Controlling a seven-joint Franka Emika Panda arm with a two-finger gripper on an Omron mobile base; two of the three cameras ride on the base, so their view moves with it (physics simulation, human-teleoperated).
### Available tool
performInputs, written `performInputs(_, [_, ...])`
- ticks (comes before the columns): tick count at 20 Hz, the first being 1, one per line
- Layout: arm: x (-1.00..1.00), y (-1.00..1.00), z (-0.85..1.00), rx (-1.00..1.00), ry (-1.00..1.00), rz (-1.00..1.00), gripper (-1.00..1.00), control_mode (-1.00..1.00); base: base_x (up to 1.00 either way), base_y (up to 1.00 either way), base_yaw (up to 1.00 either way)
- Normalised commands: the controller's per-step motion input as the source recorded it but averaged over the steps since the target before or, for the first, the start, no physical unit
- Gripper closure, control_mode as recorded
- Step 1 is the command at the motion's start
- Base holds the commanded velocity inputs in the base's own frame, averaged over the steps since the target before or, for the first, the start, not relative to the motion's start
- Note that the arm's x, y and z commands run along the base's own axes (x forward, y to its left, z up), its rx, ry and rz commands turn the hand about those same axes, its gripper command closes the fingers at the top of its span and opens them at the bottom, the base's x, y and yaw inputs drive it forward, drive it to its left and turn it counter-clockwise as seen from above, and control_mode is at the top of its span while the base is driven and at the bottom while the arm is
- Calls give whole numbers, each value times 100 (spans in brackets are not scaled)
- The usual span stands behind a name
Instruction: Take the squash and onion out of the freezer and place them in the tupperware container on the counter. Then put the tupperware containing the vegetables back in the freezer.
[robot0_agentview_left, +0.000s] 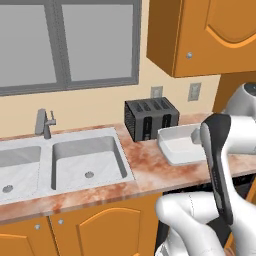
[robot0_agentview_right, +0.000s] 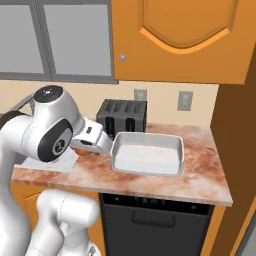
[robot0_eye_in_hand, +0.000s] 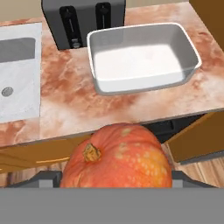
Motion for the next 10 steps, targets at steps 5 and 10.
performInputs(5, [100, -18, -26, 0, 0, -2, 100, -100, 0, 0, 0])
performInputs(10, [100, -36, -64, 0, 0, 0, 100, -100, 0, 0, 0])
